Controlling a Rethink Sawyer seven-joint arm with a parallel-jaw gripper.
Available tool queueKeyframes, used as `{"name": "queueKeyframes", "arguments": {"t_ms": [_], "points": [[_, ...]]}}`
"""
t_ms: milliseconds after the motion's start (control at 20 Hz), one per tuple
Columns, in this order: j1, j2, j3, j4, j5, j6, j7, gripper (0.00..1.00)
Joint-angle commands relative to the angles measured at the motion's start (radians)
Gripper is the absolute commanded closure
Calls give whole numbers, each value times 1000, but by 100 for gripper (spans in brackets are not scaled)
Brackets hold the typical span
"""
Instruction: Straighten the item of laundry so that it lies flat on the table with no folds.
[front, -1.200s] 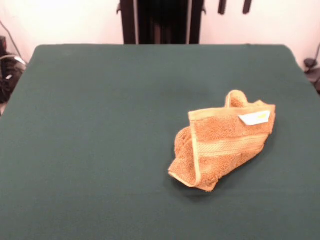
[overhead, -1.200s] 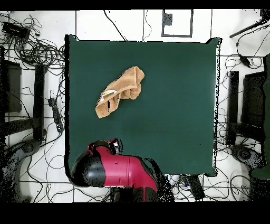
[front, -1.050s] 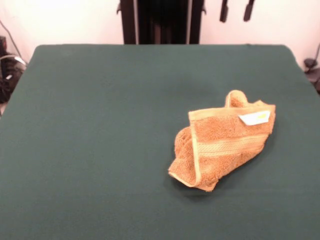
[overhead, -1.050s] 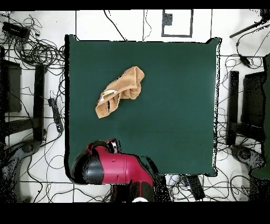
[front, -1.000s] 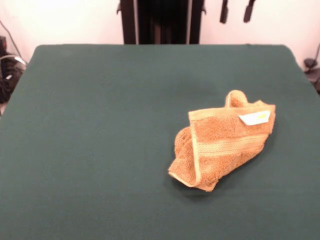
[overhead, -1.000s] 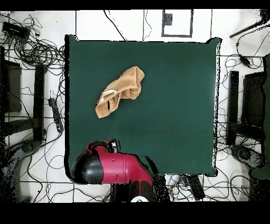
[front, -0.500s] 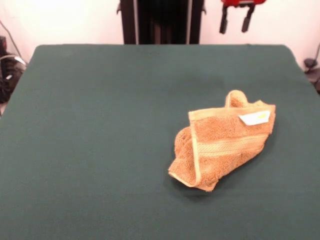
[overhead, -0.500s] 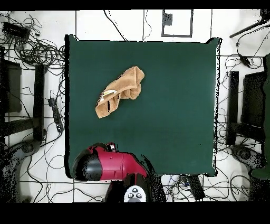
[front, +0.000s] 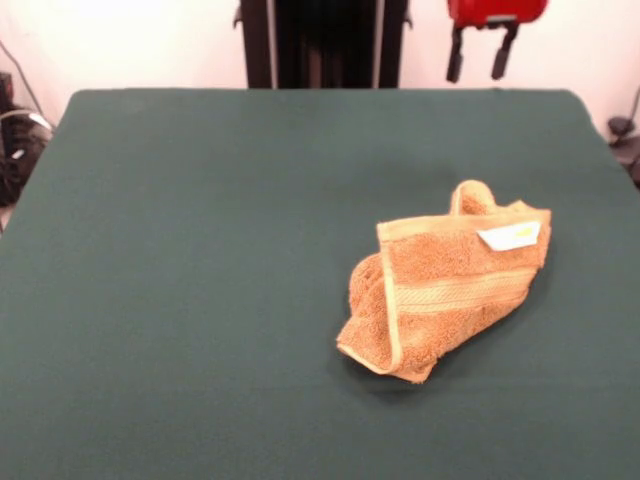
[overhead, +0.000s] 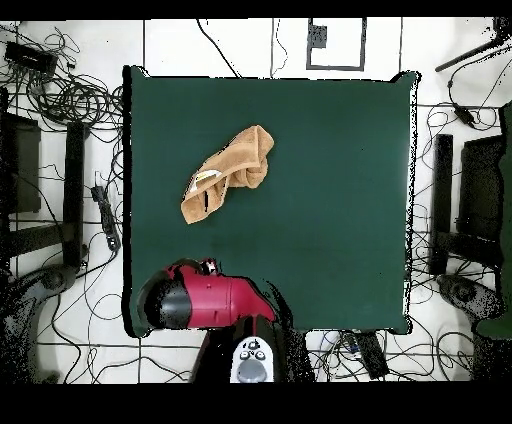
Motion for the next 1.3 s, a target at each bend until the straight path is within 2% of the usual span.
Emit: {"name": "queueKeyframes", "arguments": {"t_ms": [50, 750, 1000, 1300], "points": [[22, 58, 20, -146, 70, 58, 219, 0], [-23, 96, 44, -218, 65, 83, 192, 0], [-26, 119, 32, -272, 60, 117, 184, 0], [-86, 151, 81, -302, 47, 106, 136, 0]]}}
